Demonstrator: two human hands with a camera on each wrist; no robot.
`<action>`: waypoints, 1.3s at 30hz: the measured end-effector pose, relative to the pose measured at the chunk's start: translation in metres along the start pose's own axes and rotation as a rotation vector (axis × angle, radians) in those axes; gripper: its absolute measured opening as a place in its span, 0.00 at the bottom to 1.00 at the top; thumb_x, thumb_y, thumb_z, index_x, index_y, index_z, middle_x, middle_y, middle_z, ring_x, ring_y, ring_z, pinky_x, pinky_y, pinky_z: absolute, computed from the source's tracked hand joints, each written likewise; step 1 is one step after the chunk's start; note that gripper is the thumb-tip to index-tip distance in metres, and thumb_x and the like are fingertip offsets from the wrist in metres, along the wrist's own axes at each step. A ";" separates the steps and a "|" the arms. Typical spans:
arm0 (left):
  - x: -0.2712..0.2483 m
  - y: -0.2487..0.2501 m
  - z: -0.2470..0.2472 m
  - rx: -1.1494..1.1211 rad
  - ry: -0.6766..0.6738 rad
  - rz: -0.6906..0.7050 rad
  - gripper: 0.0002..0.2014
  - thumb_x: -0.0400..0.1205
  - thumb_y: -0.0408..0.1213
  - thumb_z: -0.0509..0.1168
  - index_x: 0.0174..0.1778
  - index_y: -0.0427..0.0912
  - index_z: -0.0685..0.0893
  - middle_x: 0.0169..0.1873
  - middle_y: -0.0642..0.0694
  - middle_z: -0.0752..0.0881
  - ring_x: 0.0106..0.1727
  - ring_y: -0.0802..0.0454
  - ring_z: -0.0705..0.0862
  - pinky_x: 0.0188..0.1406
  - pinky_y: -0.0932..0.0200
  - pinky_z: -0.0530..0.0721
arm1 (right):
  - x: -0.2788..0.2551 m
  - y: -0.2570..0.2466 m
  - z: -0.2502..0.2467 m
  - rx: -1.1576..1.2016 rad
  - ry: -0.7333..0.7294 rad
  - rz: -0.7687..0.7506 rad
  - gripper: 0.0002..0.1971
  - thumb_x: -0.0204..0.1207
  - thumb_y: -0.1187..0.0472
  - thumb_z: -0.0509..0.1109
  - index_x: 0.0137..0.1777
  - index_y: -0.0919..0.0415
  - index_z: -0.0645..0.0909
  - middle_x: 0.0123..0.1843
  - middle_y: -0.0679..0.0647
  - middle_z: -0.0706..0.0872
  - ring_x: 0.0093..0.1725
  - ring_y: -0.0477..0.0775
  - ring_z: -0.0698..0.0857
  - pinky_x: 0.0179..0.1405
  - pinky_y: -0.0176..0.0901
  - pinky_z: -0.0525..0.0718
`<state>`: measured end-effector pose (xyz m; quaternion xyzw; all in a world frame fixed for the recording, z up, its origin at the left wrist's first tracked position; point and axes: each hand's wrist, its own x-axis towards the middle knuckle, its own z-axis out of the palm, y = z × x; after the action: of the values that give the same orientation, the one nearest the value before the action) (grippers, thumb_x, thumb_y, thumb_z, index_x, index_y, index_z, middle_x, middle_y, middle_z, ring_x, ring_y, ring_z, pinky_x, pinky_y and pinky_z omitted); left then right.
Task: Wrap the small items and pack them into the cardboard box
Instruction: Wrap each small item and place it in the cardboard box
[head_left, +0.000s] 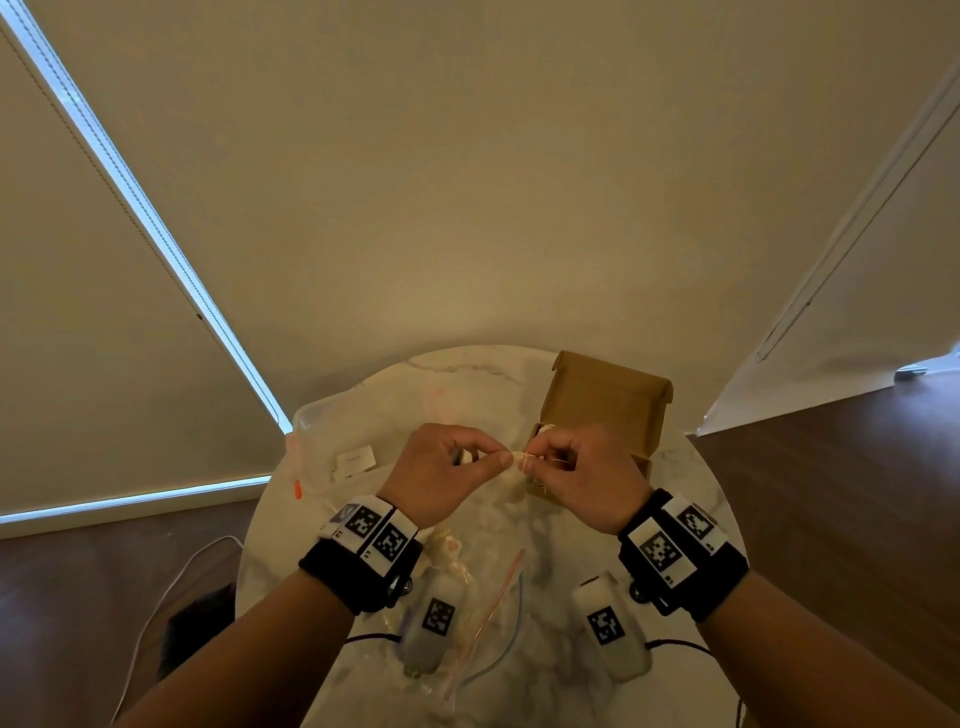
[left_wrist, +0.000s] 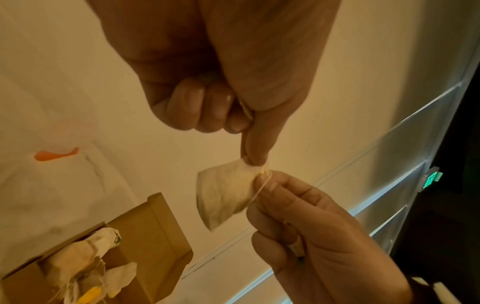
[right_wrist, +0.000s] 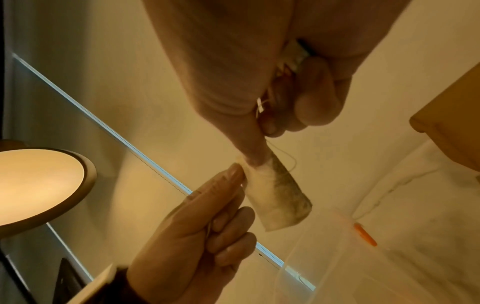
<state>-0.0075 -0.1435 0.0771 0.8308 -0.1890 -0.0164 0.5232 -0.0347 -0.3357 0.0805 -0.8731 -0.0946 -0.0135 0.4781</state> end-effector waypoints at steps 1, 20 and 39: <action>0.000 0.001 0.001 0.004 0.008 -0.002 0.03 0.77 0.38 0.75 0.40 0.45 0.94 0.24 0.57 0.81 0.18 0.61 0.65 0.23 0.74 0.63 | 0.000 0.001 0.000 0.014 0.005 0.006 0.02 0.76 0.59 0.74 0.44 0.55 0.88 0.30 0.60 0.84 0.26 0.51 0.75 0.28 0.41 0.75; 0.031 -0.009 0.006 -0.444 0.313 -0.357 0.03 0.76 0.38 0.76 0.40 0.44 0.93 0.23 0.47 0.70 0.19 0.55 0.63 0.17 0.67 0.65 | -0.023 0.015 0.010 0.815 -0.246 0.482 0.23 0.72 0.88 0.48 0.55 0.74 0.82 0.50 0.72 0.88 0.45 0.64 0.89 0.44 0.49 0.90; 0.032 0.011 0.001 -0.684 0.159 -0.373 0.11 0.81 0.33 0.70 0.54 0.30 0.87 0.17 0.55 0.73 0.18 0.56 0.60 0.19 0.65 0.60 | -0.035 0.026 0.029 0.514 -0.068 0.435 0.04 0.71 0.70 0.77 0.45 0.69 0.89 0.33 0.57 0.91 0.28 0.55 0.86 0.27 0.39 0.83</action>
<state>0.0188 -0.1597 0.0919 0.6274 0.0226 -0.1088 0.7707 -0.0661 -0.3303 0.0392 -0.7237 0.0779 0.1422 0.6708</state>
